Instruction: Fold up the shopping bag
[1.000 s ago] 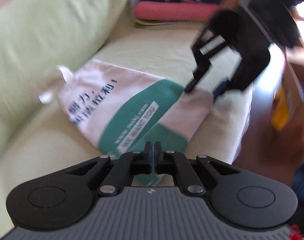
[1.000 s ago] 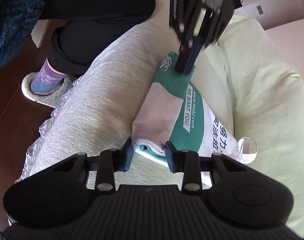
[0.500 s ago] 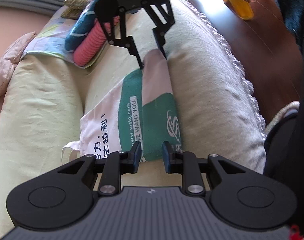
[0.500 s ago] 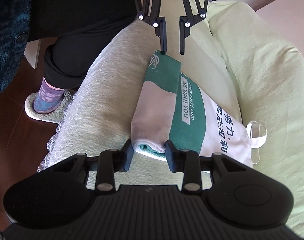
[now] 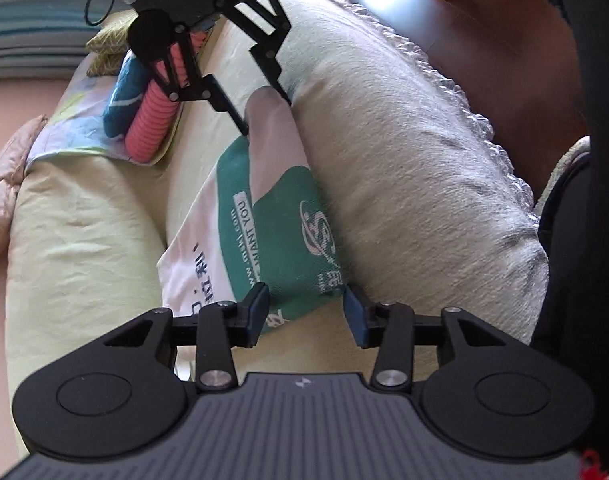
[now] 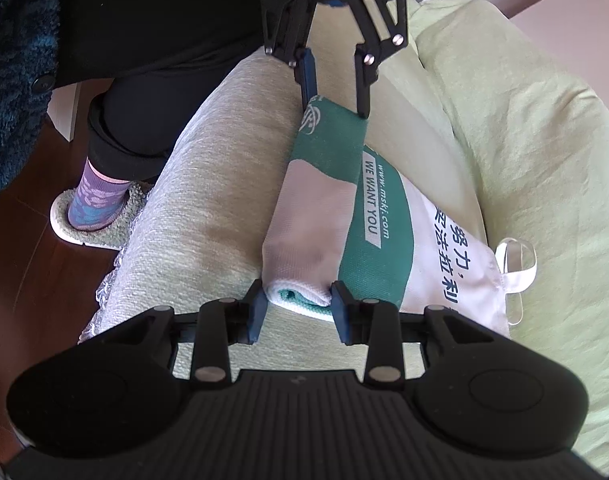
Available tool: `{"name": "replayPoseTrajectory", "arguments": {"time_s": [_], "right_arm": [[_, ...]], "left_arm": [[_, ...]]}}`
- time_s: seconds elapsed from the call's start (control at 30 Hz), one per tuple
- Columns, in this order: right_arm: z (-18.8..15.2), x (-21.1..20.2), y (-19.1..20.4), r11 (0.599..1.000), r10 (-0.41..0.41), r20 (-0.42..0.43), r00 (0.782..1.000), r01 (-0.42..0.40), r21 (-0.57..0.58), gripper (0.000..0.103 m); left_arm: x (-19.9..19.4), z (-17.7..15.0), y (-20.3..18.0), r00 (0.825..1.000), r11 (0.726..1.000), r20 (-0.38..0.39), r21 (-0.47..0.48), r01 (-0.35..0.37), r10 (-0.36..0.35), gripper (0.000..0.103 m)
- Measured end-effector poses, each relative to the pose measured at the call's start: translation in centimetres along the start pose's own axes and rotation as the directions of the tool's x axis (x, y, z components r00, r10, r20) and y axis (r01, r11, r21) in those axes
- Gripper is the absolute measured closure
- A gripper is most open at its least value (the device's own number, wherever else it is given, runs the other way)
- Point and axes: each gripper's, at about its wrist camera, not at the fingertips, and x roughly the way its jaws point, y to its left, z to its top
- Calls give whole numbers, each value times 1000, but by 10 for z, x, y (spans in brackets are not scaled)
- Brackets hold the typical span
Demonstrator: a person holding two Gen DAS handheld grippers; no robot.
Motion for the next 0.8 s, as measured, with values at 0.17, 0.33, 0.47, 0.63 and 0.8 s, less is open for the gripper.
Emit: {"name": "replayPoseTrajectory", "arguments": {"time_s": [0.17,0.33,0.47,0.63,0.8], "right_arm": [[-2,0,-2,1000,4,12,1000,-4,23,71],[-3,-1,-22,968,48,10,999,-49,246,71],[-3,-4,-41,887,91,16,996,-88,453,71],[-5,-14,-60,705,183,128,975,-221,674,71],[-14,-5,-60,626,214,146,966,-251,739,71]], "left_arm": [[12,-21,49,973,921,70,-315,231,-220,62],[24,-44,81,926,724,162,-584,368,-340,62],[22,-57,87,898,590,221,-689,420,-381,85],[0,-65,86,878,502,270,-737,452,-394,85],[-11,-49,77,949,674,127,-677,296,-289,70]]}}
